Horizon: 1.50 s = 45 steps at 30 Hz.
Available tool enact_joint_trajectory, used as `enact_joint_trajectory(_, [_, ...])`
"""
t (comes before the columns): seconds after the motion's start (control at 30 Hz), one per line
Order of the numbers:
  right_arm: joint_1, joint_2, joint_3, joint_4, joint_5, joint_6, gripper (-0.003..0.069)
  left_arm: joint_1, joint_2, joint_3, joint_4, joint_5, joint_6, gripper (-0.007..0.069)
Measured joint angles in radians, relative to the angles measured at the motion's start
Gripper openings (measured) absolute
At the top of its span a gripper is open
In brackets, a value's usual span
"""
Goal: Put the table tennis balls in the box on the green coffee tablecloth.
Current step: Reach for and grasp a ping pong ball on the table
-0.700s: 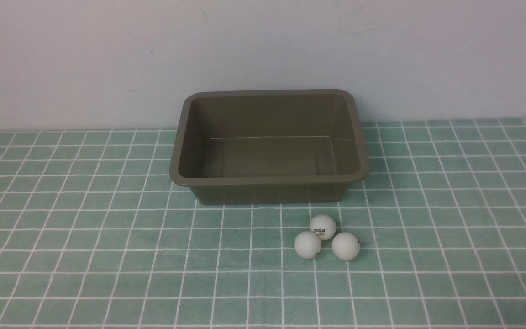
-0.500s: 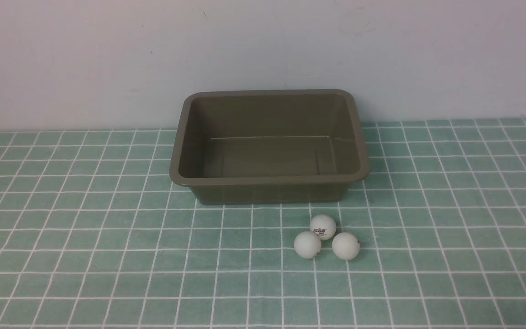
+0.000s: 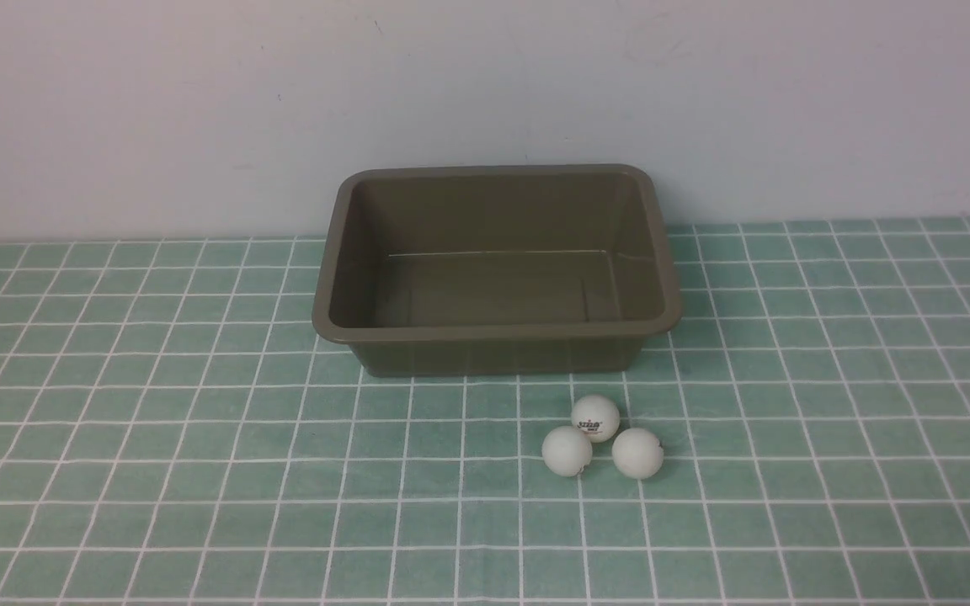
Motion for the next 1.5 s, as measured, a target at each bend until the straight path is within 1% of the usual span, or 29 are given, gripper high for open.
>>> enact_joint_trajectory(0.63, [0.000,0.000,0.000,0.000,0.000,0.000,-0.0018,-0.001,0.000,0.000,0.001,0.000,0.001,-0.0008])
enact_joint_trajectory(0.7, [0.000,0.000,0.000,0.017,0.000,0.000,-0.0018,-0.001,0.000,0.000,-0.018,0.000,-0.012,-0.0008])
enact_joint_trajectory(0.77, [0.000,0.000,0.000,0.081,0.001,0.006,-0.0018,-0.001,0.000,0.000,-0.072,-0.002,-0.045,-0.0008])
enact_joint_trajectory(0.8, [0.000,0.000,0.000,0.091,0.002,0.008,-0.0018,-0.001,0.000,0.000,-0.081,-0.002,-0.045,-0.0008])
enact_joint_trajectory(0.83, [0.000,0.000,0.001,0.126,0.002,0.013,-0.0018,-0.001,0.000,0.000,-0.124,-0.003,-0.074,-0.0008])
enact_joint_trajectory(0.9, [0.000,0.000,0.004,0.296,-0.007,0.034,-0.0018,-0.001,0.000,0.000,-0.283,-0.008,-0.159,-0.0008])
enact_joint_trajectory(0.93, [0.000,0.000,0.004,0.359,-0.015,0.037,-0.0018,-0.001,0.000,0.000,-0.324,-0.009,-0.177,-0.0008])
enact_joint_trajectory(0.97, [0.000,0.000,0.004,0.453,-0.024,0.042,-0.0018,-0.001,0.000,0.000,-0.389,-0.012,-0.200,-0.0008])
enact_joint_trajectory(1.0, [0.000,0.000,0.004,0.469,-0.025,0.042,-0.0018,-0.001,0.000,0.000,-0.413,-0.013,-0.203,-0.0008])
enact_joint_trajectory(1.1, [0.000,0.000,0.004,0.660,-0.030,0.047,-0.0018,-0.001,0.000,0.000,-0.559,-0.040,-0.220,-0.0008])
enact_joint_trajectory(1.17, [0.000,0.000,0.008,0.798,-0.031,0.049,-0.0018,-0.001,0.000,0.000,-0.608,-0.061,-0.220,-0.0008])
enact_joint_trajectory(1.23, [0.000,0.000,0.008,0.899,-0.040,0.049,-0.0018,-0.001,0.000,0.000,-0.678,-0.097,-0.220,-0.0008])
enact_joint_trajectory(1.33, [0.000,0.000,0.008,0.973,-0.057,0.045,-0.0018,-0.001,0.000,0.000,-0.779,-0.141,-0.220,-0.0008])
enact_joint_trajectory(1.4, [0.000,0.000,0.008,0.986,-0.077,0.039,-0.0018,-0.001,0.000,0.000,-0.842,-0.181,-0.220,-0.0008])
enact_joint_trajectory(1.5, [0.000,0.000,0.008,0.993,-0.111,0.035,-0.0018,-0.001,0.000,0.000,-0.902,-0.231,-0.220,-0.0008])
